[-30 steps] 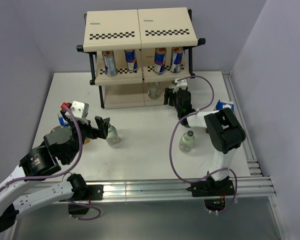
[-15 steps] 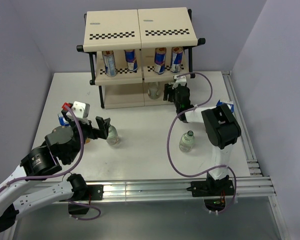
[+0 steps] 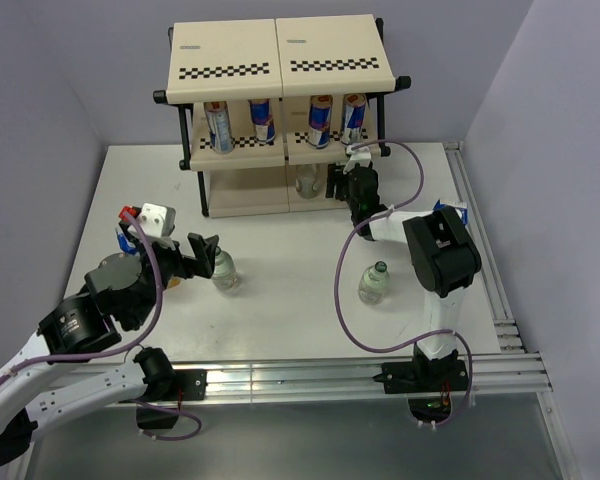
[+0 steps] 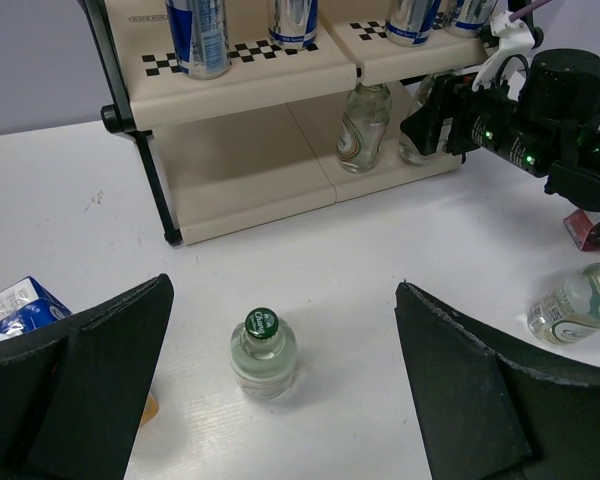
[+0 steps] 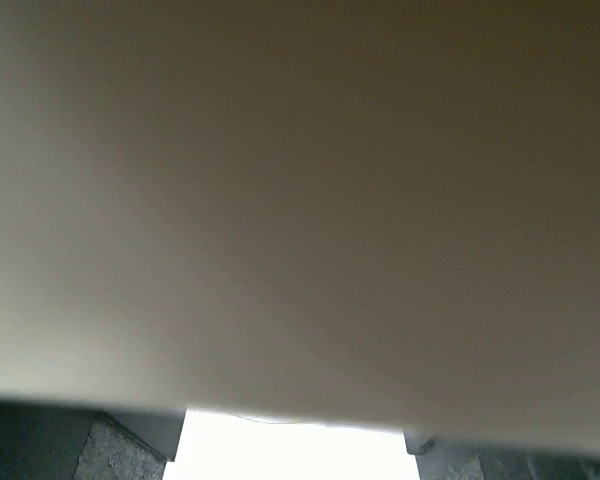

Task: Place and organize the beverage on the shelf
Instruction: Adjust the drink.

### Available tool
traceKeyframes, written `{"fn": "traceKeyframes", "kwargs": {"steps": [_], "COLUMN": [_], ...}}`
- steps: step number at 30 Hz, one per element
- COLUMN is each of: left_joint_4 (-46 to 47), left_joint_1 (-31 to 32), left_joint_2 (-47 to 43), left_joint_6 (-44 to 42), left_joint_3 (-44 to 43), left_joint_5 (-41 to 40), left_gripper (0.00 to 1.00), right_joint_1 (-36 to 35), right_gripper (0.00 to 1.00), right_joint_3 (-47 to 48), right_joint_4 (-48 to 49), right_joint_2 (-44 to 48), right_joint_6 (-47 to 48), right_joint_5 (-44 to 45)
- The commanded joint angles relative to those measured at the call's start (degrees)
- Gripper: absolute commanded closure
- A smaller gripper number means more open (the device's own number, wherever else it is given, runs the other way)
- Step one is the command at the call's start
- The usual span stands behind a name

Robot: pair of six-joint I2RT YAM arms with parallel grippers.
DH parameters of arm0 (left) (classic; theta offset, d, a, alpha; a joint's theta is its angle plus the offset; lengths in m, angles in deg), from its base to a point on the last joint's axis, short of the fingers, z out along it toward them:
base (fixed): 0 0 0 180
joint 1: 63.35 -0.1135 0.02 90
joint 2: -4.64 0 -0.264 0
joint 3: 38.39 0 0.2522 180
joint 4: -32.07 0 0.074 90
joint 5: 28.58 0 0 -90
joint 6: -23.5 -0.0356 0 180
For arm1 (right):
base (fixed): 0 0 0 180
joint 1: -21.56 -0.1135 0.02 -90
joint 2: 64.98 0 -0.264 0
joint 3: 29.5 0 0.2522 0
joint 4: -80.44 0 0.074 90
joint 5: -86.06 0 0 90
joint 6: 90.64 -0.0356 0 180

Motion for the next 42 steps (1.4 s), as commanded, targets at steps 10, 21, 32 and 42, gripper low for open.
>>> {"fn": "traceKeyframes", "kwargs": {"steps": [10, 21, 32, 42], "left_joint_4": [1.7, 0.9, 1.0, 1.4], "left_joint_1": [-0.2, -0.2, -0.2, -0.2], "left_joint_2": [-1.6, -3.0, -3.1, -2.2], "left_joint_6": [-1.8, -2.7, -2.6, 0.4], "left_joint_3": [-2.4, -3.5, -3.3, -4.3], "left_joint_5": [0.4, 0.3, 0.9, 4.3], "left_gripper": [0.01, 0.01, 0.01, 0.0], "right_joint_1": [1.2, 1.8, 2.3, 2.3], "right_gripper": [0.86, 0.63, 0.69, 0.74], "right_joint_3": [3.8, 5.4, 2.3, 3.1], "right_joint_4": [6.3, 2.9, 5.0, 2.7], "right_joint_2": [1.8, 1.5, 3.2, 3.1], "right_joint_6": [0.4, -0.3, -3.0, -4.3], "right_joint_5": [-3.0, -7.2, -7.5, -6.4]}}
